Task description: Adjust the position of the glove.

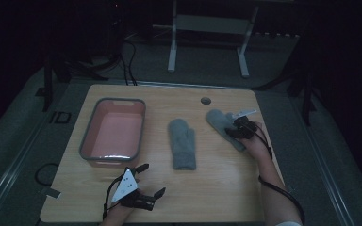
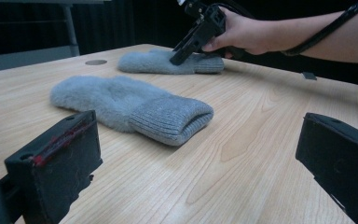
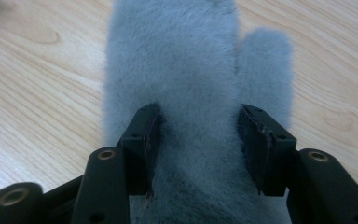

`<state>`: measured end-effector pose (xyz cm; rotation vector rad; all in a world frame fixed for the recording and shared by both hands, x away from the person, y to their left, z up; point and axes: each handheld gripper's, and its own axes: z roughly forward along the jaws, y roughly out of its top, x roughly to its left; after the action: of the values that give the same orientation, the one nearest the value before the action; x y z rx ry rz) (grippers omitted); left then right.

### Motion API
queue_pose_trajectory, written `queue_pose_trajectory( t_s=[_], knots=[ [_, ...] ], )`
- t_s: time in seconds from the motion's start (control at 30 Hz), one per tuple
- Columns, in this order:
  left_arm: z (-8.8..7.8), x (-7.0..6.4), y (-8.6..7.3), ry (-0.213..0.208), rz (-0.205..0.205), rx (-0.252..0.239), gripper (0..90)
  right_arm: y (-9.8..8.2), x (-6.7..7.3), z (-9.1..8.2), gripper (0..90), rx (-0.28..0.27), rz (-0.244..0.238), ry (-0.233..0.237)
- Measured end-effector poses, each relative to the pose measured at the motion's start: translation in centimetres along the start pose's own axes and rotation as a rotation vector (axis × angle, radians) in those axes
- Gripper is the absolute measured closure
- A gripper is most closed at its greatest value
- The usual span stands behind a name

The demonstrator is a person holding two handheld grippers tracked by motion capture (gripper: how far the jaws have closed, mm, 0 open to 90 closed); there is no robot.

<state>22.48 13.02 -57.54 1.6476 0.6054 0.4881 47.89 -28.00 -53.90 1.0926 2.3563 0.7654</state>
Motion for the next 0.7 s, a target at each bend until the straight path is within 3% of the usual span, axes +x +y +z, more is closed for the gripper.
queue_pose_trajectory(
  t_s=[0.13,0.17,0.23,0.3,0.4,0.57,0.7],
  knots=[
    [0.0,0.0,0.0,0.001,-0.001,-0.004,0.3,-0.3,-0.2,0.1,60.3,-0.012,0.038,0.017],
    [0.0,0.0,0.0,0.001,0.0,-0.004,0.3,-0.6,-0.1,0.0,70.8,-0.015,0.076,0.022],
    [0.0,0.0,0.0,0.003,0.001,-0.003,0.3,-0.5,0.2,-0.2,75.7,-0.003,0.137,0.009],
    [0.0,0.0,0.0,0.004,0.001,-0.003,0.4,-0.3,0.3,-0.6,79.5,0.01,0.253,-0.003],
    [0.0,0.0,0.0,0.005,0.001,-0.003,0.4,-0.5,1.0,-1.6,80.7,-0.02,0.346,-0.042],
    [0.1,0.1,0.0,0.001,-0.006,-0.004,0.3,-1.0,3.4,-4.3,80.7,-0.086,0.428,-0.149],
    [0.1,0.0,0.0,0.004,0.004,-0.002,0.3,-2.0,4.9,-6.4,80.4,-0.161,0.544,-0.16]
  ],
)
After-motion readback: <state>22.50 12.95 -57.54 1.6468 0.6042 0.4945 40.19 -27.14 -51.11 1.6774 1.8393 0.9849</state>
